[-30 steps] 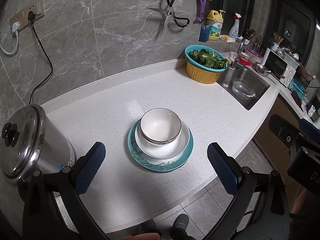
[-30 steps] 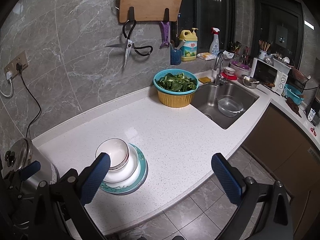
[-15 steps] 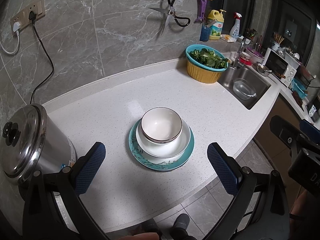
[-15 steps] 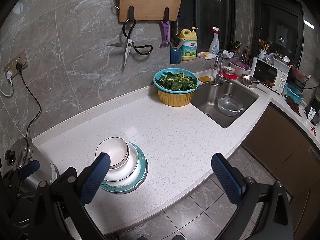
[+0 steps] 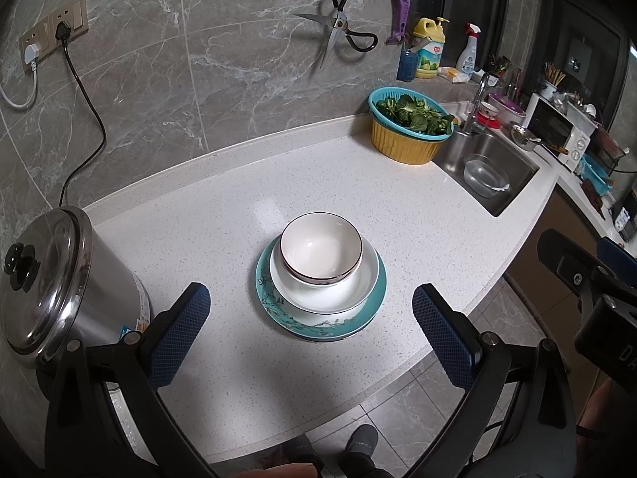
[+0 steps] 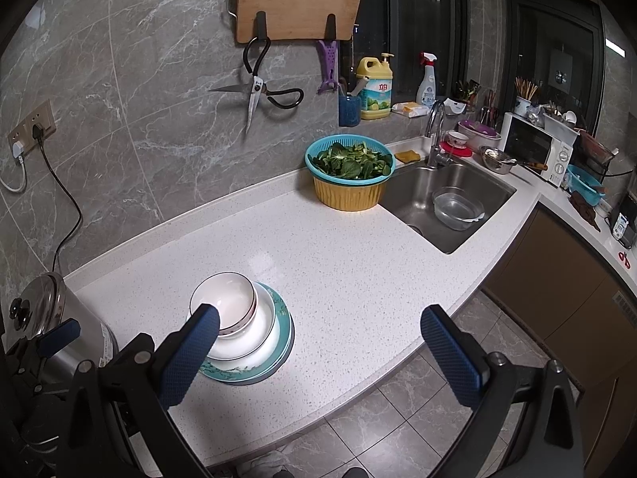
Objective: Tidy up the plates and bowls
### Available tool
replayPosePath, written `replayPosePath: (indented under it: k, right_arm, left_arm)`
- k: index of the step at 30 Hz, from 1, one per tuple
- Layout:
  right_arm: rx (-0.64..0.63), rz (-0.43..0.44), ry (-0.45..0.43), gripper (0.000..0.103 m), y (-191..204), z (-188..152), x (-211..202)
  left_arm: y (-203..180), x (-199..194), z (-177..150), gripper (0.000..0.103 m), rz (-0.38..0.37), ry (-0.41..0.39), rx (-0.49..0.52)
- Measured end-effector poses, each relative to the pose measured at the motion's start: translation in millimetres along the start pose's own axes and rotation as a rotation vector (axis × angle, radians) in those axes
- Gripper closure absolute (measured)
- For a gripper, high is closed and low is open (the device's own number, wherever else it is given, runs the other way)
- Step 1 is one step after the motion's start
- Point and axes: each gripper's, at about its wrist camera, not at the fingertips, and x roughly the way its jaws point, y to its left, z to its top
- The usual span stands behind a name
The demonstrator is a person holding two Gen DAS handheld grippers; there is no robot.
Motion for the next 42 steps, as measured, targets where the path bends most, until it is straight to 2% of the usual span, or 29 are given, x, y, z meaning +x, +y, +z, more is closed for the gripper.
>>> replayPosePath:
  k: [42]
  right_arm:
    - [-0.001, 0.002, 0.007, 0.000, -0.3, -1.9, 1.2]
  left_arm:
    - [5.6, 12.1, 0.0, 0.000, 0.003, 0.008, 0.003]
